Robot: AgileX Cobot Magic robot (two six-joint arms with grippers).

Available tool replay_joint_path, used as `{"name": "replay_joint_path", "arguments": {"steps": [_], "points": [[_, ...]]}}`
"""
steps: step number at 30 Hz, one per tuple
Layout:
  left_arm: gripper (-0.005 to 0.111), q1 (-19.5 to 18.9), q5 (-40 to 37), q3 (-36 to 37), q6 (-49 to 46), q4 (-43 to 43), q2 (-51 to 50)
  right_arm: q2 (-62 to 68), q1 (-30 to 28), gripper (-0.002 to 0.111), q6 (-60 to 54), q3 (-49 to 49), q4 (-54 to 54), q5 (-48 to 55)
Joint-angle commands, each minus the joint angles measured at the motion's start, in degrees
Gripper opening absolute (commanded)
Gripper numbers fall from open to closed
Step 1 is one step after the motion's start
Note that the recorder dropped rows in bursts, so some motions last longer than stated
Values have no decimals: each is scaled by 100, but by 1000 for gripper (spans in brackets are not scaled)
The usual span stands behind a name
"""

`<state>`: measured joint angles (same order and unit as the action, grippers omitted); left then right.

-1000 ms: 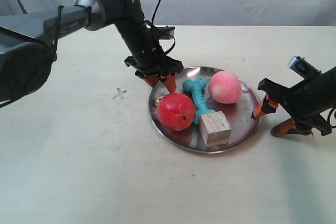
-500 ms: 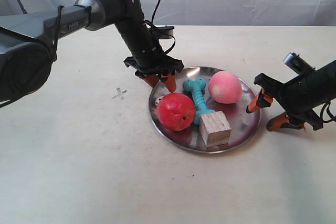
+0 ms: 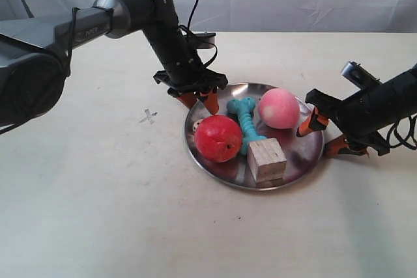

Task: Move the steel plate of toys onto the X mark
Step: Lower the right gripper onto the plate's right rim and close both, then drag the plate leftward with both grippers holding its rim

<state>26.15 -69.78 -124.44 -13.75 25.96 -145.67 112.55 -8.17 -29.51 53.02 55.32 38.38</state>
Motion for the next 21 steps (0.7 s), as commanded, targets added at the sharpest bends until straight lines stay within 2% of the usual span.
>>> {"name": "replay_joint_path", "arguments": {"steps": [1,7,9,12,14,21], "points": [[53,41,-19,77,36,-78,-226,313,261,61,-75,-74,77,-291],[52,41,-19,77,36,159,-291,313,364,43,-64,-74,245,-439],[47,41,-19,77,36,225,-340,313,364,35,-64,-74,255,-439],[22,88,-19,77,19,222,-432,313,364,13,-47,-74,218,-424],[1,162,-19,77,-15,212,-432,313,364,0,-47,-74,218,-411],[0,363,-19,77,-64,217,-432,313,364,-1,-7,-74,430,73]]}}
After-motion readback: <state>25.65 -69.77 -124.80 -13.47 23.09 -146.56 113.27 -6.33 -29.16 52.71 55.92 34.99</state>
